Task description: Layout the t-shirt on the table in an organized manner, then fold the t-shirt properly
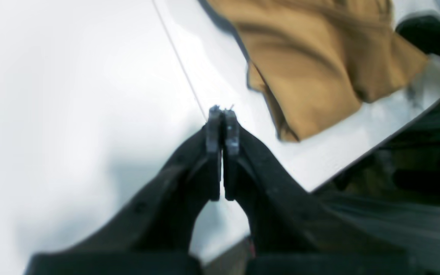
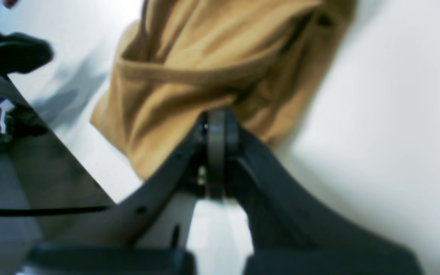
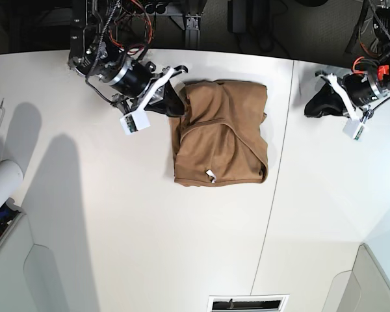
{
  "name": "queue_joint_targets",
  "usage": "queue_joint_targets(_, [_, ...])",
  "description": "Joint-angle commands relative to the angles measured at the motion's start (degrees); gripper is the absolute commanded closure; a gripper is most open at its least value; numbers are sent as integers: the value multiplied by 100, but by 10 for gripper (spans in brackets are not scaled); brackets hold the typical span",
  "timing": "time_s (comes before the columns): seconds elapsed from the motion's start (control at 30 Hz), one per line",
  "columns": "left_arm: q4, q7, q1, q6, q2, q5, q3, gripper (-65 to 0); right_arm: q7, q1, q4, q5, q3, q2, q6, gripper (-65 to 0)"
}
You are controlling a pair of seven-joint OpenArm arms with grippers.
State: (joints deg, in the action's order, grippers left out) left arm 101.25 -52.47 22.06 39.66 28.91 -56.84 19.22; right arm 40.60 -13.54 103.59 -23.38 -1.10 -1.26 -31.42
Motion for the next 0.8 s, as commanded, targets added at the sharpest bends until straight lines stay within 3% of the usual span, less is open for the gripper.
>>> queue_joint_targets(0.0, [195,74,170,34,96,-125,133,-9,-68,-107,229,-129,4,35,-55,0])
queue_joint_targets(0.4, [879,74,2282,34,79,13,608,-9,238,-1738,651,-623,4,623,-61,0])
queue_joint_targets(0.6, [664,81,2916,34,-101,994,426,-9,256,-2599,597,-590,11,861,-92,0])
queue_joint_targets(0.77, [-92,258,2931,34,-94,1834,-352,-9,256,-2905,-44,-378,39,935,-44,0])
